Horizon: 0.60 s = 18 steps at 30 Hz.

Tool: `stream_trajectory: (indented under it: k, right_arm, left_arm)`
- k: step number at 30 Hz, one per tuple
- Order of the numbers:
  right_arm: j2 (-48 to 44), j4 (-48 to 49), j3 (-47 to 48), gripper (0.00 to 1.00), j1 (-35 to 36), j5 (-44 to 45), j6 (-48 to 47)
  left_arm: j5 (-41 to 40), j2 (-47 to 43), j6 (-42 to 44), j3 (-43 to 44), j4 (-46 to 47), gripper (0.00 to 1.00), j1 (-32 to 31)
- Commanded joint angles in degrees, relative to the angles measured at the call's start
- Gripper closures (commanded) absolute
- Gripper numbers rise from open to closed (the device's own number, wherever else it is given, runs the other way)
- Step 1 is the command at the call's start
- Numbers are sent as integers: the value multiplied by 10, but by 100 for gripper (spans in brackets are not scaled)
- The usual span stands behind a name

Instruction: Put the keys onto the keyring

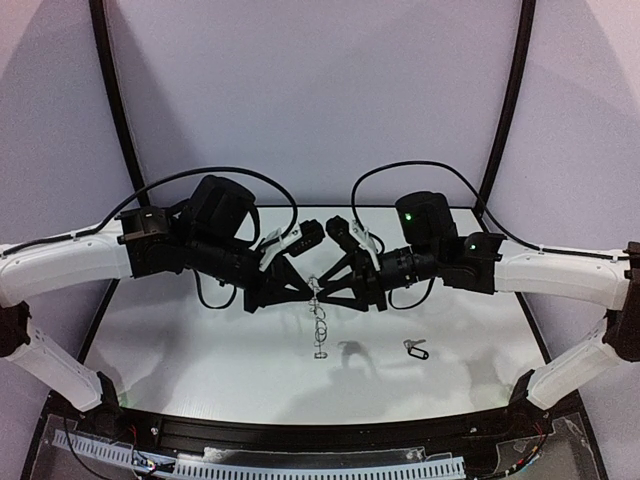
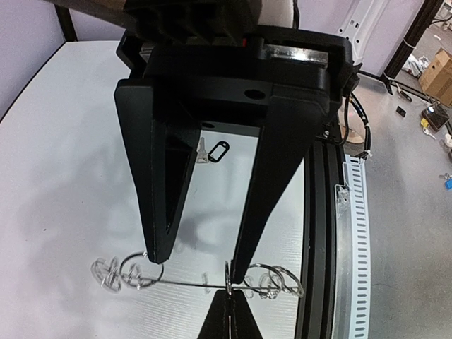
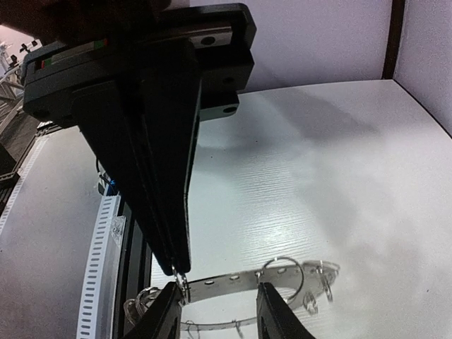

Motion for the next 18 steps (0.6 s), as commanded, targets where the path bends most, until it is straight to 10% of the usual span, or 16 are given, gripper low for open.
stream_trajectory:
  k: [1, 11, 18]
  right_arm:
    - [-3, 32, -1, 65, 7, -15, 6]
    - [0, 38, -1, 100, 7, -28, 6]
    - [-37, 196, -62, 100, 9, -1, 78]
  left_arm:
    - [17, -20, -1, -9, 32, 99, -4]
    - [14, -20, 2, -13, 51, 98, -4]
    - [-30, -54, -22, -53, 111, 56, -3]
